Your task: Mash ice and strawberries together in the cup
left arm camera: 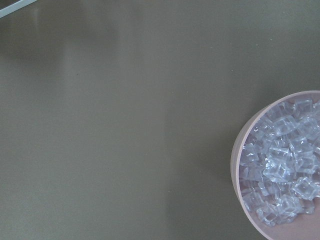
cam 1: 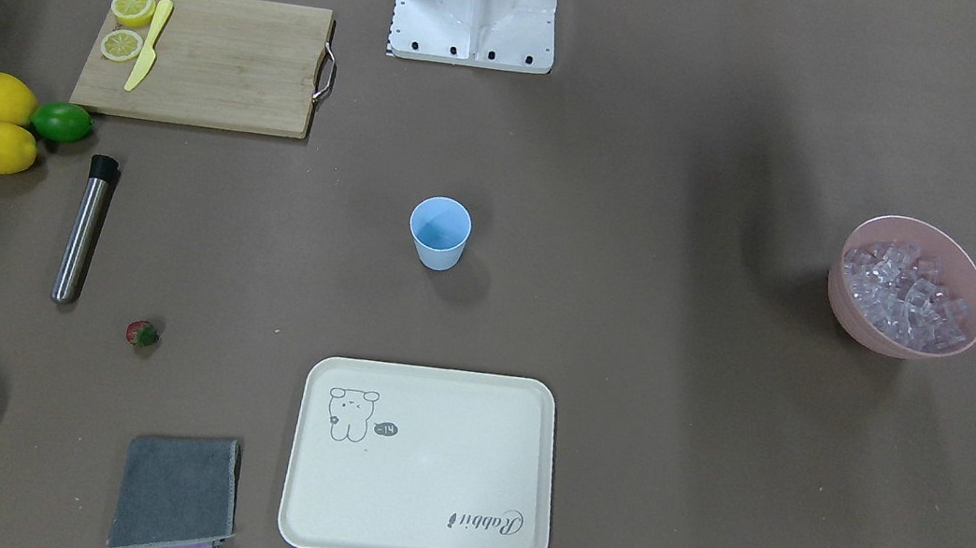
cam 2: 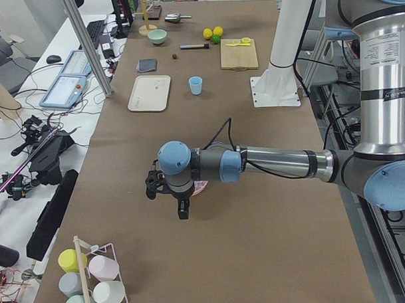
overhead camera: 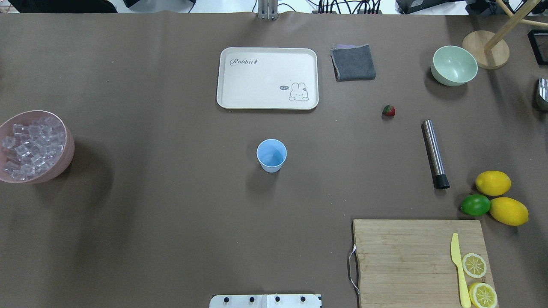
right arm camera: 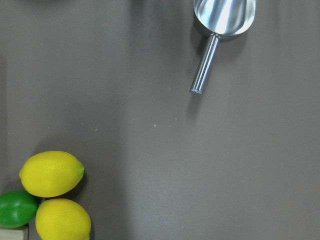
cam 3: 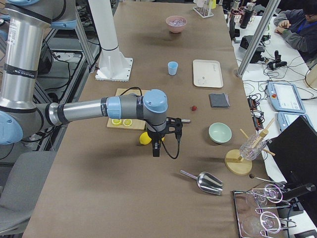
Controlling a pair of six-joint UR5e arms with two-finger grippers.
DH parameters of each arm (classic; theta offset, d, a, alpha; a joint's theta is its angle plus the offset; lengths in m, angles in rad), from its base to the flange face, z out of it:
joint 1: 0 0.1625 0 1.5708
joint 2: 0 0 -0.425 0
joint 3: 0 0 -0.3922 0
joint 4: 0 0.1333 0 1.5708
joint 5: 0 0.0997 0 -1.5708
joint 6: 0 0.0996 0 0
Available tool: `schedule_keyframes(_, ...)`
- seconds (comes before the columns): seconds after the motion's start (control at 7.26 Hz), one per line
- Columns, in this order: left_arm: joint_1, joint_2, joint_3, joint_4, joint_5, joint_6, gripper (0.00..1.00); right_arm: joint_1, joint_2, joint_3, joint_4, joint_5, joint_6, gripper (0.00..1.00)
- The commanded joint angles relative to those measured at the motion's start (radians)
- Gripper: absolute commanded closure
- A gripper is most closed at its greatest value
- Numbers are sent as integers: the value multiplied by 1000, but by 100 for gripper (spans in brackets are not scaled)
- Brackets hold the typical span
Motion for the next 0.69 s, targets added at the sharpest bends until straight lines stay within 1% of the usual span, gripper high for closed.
schedule_keyframes(0.0,0,0,1,0,0,0,1,0,2,5,3,0,-2,0)
schedule_keyframes(0.55,0,-1,-3,0,2,-2,1,5,12,5,6,11,0,0)
